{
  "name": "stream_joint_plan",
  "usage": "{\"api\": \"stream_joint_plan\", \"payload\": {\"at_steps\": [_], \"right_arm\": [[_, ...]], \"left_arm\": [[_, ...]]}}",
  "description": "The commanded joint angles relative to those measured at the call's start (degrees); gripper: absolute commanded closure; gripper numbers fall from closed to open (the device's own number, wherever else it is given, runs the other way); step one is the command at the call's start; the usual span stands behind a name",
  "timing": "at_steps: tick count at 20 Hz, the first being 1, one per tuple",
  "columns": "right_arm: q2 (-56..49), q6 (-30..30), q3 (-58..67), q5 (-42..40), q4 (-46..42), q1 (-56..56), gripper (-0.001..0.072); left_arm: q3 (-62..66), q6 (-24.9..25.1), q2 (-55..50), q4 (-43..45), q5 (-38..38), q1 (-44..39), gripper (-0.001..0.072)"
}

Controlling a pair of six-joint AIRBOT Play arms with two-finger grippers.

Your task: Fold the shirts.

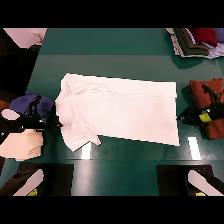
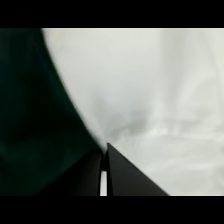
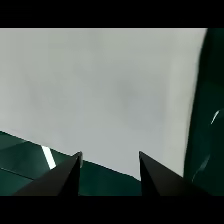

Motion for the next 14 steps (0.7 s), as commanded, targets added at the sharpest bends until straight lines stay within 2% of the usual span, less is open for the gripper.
{"api": "stream_joint_plan", "payload": {"at_steps": [1, 3, 6, 14], "right_arm": [[1.75, -2.73, -8.04, 0.37, -0.07, -11.5, 0.03], [1.7, -3.98, -12.59, -0.17, 0.04, -16.87, 0.0301], [1.7, -6.12, -17.79, -2.23, 0.07, -19.08, 0.0302], [1.7, -6.25, -19.98, -6.56, 0.13, -9.53, 0.0308]], "left_arm": [[3.41, 0.72, 0.11, -1.68, -2.47, -0.02, 0.0685], [5.77, 0.72, 0.11, -1.84, -3.45, -0.02, 0.0685], [6.69, 0.72, 0.11, -2.05, -3.74, 0.0, 0.0685], [6.67, 0.72, 0.11, -2.05, -3.93, -0.02, 0.0684]]}}
